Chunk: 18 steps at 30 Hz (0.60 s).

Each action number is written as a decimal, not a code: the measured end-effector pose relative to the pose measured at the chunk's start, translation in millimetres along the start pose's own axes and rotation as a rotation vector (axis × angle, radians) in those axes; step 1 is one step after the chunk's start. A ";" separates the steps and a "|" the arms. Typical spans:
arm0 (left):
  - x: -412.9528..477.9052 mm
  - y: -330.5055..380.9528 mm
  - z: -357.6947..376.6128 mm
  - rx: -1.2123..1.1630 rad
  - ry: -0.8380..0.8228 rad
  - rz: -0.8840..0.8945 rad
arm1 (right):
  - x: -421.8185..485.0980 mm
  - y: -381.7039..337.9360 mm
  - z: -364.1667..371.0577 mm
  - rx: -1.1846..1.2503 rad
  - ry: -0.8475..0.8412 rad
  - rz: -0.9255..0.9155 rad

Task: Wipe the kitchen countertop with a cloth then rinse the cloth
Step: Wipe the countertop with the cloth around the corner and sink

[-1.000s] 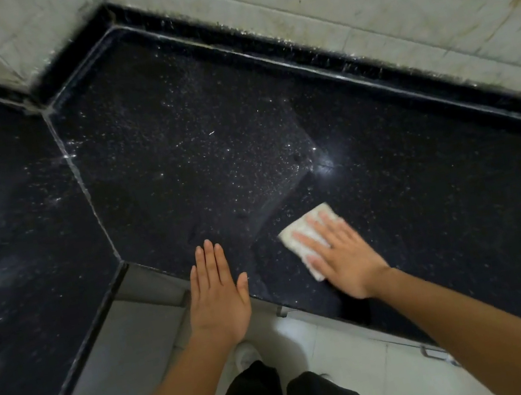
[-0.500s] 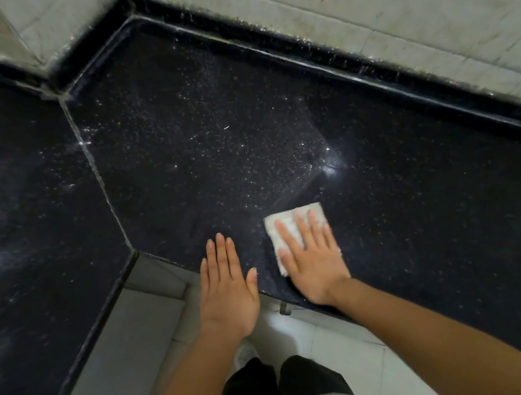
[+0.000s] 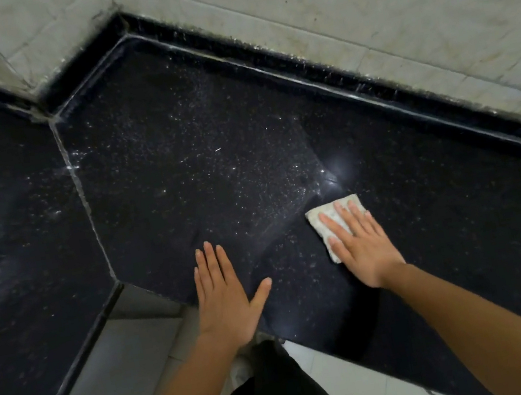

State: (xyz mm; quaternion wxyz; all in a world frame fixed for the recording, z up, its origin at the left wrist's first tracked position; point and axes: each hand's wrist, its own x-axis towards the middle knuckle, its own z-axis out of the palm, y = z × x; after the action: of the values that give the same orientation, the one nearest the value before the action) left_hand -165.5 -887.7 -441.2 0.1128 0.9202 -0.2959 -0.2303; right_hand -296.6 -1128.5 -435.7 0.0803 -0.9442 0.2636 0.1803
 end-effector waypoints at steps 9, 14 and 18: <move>21.0 13.2 -3.4 -0.008 -0.051 -0.077 | 94.0 37.7 -43.5 0.168 -0.025 0.222; 20.2 16.1 -9.5 -0.013 -0.078 -0.096 | 123.9 31.3 -56.4 0.215 -0.044 0.283; 20.1 17.9 -11.9 0.003 -0.104 -0.107 | 104.0 9.1 -46.6 0.155 -0.059 0.175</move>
State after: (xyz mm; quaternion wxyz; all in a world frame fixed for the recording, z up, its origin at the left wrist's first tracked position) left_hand -154.0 -913.1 -431.9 0.0835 0.9217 -0.2519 -0.2829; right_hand -204.6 -1196.5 -433.1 0.1449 -0.9029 0.3556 0.1932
